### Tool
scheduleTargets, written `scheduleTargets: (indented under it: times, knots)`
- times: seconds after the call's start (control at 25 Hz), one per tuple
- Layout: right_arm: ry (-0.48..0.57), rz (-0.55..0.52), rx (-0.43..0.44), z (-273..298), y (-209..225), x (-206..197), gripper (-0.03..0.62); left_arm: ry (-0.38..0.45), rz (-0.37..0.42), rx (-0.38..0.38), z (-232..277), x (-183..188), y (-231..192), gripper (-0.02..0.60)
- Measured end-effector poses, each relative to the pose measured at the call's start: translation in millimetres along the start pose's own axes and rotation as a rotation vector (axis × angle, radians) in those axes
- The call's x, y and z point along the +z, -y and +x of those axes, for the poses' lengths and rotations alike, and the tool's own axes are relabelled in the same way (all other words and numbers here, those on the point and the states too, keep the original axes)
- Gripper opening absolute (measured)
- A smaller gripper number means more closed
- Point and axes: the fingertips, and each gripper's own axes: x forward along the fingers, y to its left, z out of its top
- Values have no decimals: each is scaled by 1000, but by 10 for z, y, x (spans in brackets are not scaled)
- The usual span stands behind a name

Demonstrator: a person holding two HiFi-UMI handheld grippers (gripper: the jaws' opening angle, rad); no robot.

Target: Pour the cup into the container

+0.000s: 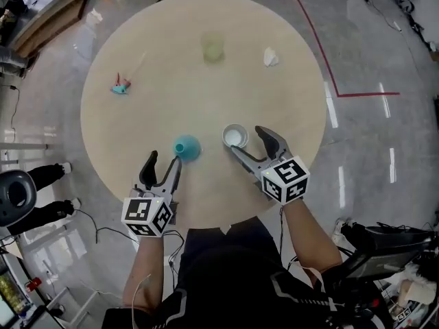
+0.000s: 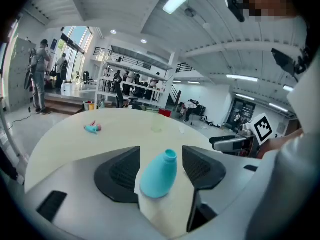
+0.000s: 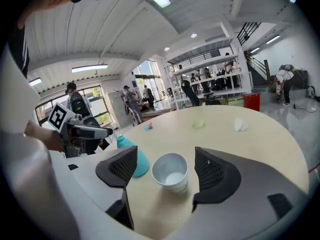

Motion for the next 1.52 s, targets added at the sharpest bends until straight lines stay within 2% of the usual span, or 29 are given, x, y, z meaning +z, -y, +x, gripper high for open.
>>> scheduleTargets:
  times: [0.08,0.2,0.28,0.44,0.56,0.72,0.88,0.92,1.16,1.28,1.4,1.52]
  knots:
    - [-40,5,14,126,-3,-267,345,-29,-10,4,79,-252,-102,249]
    - [-60,34,32,212,81,-534,366,-63,25,-25,207,-522,-74,255]
    - [-91,30,36,252,140,-706,375,-99,28,-16,282,-687,-77,255]
    - [-119,-18,29,421,169,-843,375,-149,12,18,358,-872,-173,255]
    - [-122,-34,22,559,211,-867,374,-155,-2,15,420,-919,-210,255]
    - [-118,-56,43,689,208,-857,374,-155,-13,-3,484,-920,-196,255]
    - [-100,-77,10,741,252,-837,371,-150,-16,-18,425,-893,-146,255]
    - [-96,-81,1,731,255,-836,330,-145,-13,-25,382,-862,-124,253]
    - [-90,-145,18,635,176,-766,318,-105,24,-44,169,-615,-49,253]
    - [-87,-167,28,591,89,-622,317,-76,22,-38,53,-519,-100,208]
    - [-95,-194,32,534,-17,-444,318,-29,24,-37,-89,-362,-92,123]
    - [-90,-214,29,488,-98,-232,318,18,25,-30,-200,-194,-102,99]
